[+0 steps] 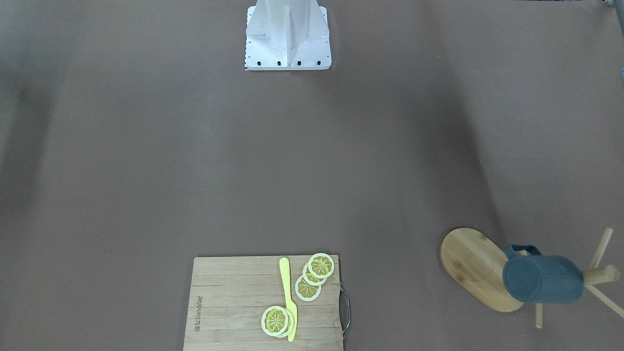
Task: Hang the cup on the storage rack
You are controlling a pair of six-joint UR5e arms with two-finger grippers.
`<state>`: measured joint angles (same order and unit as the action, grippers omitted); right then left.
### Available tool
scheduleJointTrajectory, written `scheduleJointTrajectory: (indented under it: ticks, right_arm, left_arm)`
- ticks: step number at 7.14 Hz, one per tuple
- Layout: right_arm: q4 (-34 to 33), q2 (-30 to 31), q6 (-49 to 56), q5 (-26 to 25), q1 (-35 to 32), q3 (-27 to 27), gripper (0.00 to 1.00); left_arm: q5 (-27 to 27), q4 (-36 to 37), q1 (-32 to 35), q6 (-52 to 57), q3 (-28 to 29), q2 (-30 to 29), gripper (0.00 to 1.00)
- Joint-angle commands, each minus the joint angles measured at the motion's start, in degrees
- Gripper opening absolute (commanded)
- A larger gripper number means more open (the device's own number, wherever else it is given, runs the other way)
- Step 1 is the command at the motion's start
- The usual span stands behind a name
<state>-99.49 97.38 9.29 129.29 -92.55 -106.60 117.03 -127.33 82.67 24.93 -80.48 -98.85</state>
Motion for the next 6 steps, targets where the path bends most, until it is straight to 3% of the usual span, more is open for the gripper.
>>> scheduleJointTrajectory:
  ticks: [1,2,3,5,6]
  right_arm:
    - [0.0,0.0,0.12,0.0,0.0,0.07,1.0]
    - [0.0,0.0,0.2,0.0,0.0,0.07,1.0]
    - [0.0,0.09,0.29,0.0,0.0,0.07,1.0]
    - [0.0,0.26,0.29,0.0,0.0,0.07,1.0]
    - [0.0,0.44,0.29,-0.09,0.0,0.16,1.0]
  left_arm:
    - [0.65,26.63,0.29,-0.66,-1.34,-7.36,0.99]
    - [1.61,38.09,0.47,-5.63,-1.52,-8.97,0.99]
    - [5.1,40.47,0.91,-12.03,-1.35,-8.47,0.99]
    - [13.17,36.04,1.09,-14.03,-2.39,-0.34,0.99]
    - [16.7,35.57,3.44,-14.12,-2.66,0.32,0.99]
